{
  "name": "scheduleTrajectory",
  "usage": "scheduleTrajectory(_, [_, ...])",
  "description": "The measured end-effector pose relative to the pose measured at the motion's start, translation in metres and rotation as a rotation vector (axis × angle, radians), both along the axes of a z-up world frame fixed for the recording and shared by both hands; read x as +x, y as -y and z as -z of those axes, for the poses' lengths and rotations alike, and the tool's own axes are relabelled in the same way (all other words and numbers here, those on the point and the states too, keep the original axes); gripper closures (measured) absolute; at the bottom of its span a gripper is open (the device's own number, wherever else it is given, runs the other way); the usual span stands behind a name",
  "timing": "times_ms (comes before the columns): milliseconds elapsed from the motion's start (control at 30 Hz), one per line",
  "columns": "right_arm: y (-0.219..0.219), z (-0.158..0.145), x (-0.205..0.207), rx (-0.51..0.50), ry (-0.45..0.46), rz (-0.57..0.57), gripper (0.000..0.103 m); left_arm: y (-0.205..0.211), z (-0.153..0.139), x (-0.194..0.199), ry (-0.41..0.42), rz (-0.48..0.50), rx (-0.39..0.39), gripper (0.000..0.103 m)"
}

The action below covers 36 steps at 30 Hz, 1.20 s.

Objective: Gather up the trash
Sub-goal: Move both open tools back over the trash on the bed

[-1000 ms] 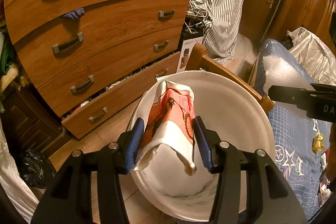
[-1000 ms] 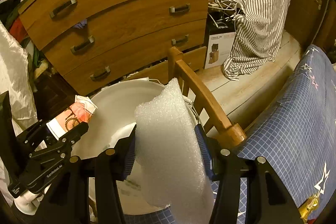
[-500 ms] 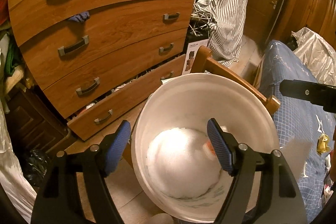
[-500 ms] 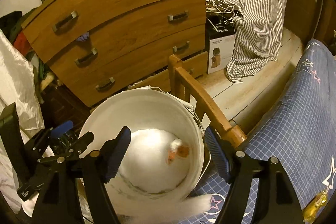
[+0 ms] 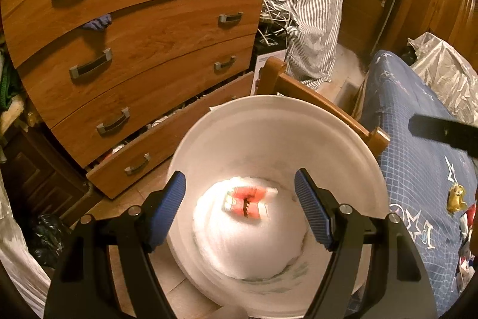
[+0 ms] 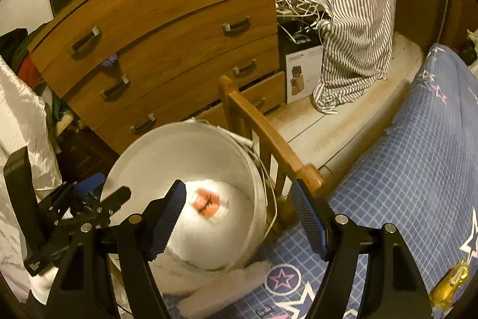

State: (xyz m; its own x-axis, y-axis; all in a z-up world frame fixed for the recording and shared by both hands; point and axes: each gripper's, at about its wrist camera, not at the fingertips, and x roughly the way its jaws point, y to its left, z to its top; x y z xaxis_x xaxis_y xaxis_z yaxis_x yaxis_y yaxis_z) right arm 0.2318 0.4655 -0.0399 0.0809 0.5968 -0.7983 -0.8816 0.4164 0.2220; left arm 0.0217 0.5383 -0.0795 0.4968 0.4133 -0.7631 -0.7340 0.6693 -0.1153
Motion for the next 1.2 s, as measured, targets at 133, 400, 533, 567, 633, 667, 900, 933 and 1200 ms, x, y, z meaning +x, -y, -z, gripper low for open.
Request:
scheduleTrajectory(133, [0.028, 0.009, 0.001, 0.028, -0.03, 0.013, 0.029, 0.01, 0.0, 0.004, -0.003, 0.025, 0.001, 0.031])
scheduleTrajectory(400, [0.175, 0.003, -0.032, 0.212, 0.129, 0.139, 0.029, 0.092, -0.006, 0.034, 0.023, 0.243, 0.034, 0.031])
scheduleTrajectory(533, [0.301, 0.018, -0.041, 0.247, 0.18, 0.279, 0.029, 0.163, -0.005, 0.063, 0.06, 0.431, 0.013, 0.031])
scheduleTrajectory(567, [0.334, 0.024, -0.043, 0.244, 0.186, 0.322, 0.029, 0.182, -0.004, 0.071, 0.064, 0.478, 0.008, 0.031])
scheduleTrajectory(633, [0.398, 0.035, -0.046, 0.233, 0.191, 0.393, 0.029, 0.227, 0.002, 0.09, 0.062, 0.596, -0.019, 0.031])
scheduleTrajectory(667, [0.426, 0.04, -0.047, 0.226, 0.197, 0.431, 0.029, 0.246, 0.006, 0.098, 0.057, 0.641, -0.031, 0.031])
scheduleTrajectory(900, [0.611, 0.079, -0.037, 0.169, 0.2, 0.721, 0.029, 0.35, 0.034, 0.137, 0.006, 0.828, -0.106, 0.031])
scheduleTrajectory(933, [0.63, 0.088, -0.031, 0.153, 0.206, 0.74, 0.029, 0.363, 0.039, 0.141, -0.004, 0.845, -0.112, 0.031])
scheduleTrajectory(1200, [0.626, 0.129, 0.008, 0.11, 0.104, 0.67, 0.04, 0.416, 0.064, 0.156, -0.085, 0.885, -0.127, 0.031])
